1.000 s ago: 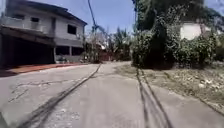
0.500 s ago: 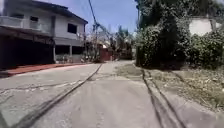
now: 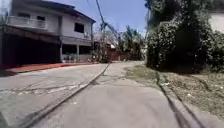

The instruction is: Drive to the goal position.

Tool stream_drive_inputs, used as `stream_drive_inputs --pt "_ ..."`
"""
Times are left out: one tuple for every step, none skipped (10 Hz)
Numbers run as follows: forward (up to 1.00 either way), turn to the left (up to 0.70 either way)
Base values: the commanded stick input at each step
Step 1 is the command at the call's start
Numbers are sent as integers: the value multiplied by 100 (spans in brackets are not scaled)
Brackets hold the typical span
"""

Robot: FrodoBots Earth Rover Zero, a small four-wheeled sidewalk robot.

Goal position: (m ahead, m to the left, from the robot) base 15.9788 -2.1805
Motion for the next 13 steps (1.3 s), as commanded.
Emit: stream_drive_inputs --pt "77 1" --pt "64 1" --pt "47 2" --pt "25 1" --pt "7 1" --pt "7 1" --pt "6 0" --pt "7 0" --pt "7 0" --pt "6 0" --pt "6 0" --pt "6 0" --pt "6 0"
